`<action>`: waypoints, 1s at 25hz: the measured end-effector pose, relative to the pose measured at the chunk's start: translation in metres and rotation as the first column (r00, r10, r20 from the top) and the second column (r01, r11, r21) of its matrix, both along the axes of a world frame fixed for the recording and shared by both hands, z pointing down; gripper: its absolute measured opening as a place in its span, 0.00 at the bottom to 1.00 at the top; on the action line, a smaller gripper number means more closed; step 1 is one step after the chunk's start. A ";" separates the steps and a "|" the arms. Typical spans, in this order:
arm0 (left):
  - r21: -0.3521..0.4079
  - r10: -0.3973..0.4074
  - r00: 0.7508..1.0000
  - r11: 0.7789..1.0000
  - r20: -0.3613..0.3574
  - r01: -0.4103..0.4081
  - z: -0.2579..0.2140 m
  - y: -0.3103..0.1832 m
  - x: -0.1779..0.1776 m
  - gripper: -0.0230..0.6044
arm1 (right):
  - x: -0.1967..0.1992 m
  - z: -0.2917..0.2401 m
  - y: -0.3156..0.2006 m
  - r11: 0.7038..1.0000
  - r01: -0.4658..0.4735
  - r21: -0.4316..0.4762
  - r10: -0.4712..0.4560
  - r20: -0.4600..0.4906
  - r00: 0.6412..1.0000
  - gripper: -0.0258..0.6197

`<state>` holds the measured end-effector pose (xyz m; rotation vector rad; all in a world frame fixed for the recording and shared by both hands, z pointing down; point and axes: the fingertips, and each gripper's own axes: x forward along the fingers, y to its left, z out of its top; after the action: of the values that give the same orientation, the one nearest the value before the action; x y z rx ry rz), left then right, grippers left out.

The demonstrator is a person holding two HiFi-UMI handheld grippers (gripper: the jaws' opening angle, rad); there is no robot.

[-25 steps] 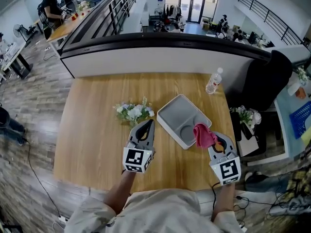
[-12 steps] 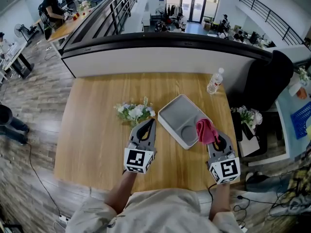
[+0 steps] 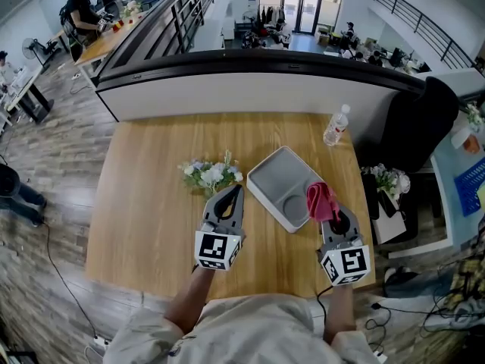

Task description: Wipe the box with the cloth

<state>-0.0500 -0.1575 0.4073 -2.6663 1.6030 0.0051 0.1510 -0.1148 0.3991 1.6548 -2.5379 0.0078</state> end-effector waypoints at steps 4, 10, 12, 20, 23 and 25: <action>0.002 -0.002 1.000 1.000 0.001 0.002 0.000 0.001 0.000 0.05 | 0.005 0.000 -0.003 0.999 -0.053 0.005 0.053 0.022 0.998 0.12; 0.001 -0.004 1.000 1.000 0.002 0.004 0.002 0.001 -0.001 0.05 | 0.014 0.006 -0.006 0.991 -0.134 -0.010 0.135 0.106 0.985 0.12; 0.001 -0.003 1.000 1.000 0.003 0.003 0.002 0.000 0.000 0.05 | 0.017 0.007 -0.007 0.986 -0.165 -0.022 0.167 0.130 0.977 0.12; 0.001 -0.001 1.000 1.000 0.003 0.001 0.002 0.000 0.002 0.05 | 0.037 0.026 -0.009 0.947 -0.302 -0.110 0.317 0.176 0.932 0.12; -0.001 -0.002 1.000 1.000 0.005 0.002 0.003 0.000 0.001 0.05 | 0.038 0.028 -0.010 0.944 -0.306 -0.121 0.324 0.178 0.929 0.12; -0.003 -0.003 1.000 1.000 0.004 0.003 0.004 0.000 0.001 0.05 | 0.038 0.028 -0.010 0.944 -0.306 -0.122 0.324 0.176 0.930 0.12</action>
<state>-0.0487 -0.1571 0.4109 -2.6644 1.6071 -0.0034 0.1894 -0.1244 0.4274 2.0962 -2.3223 0.3240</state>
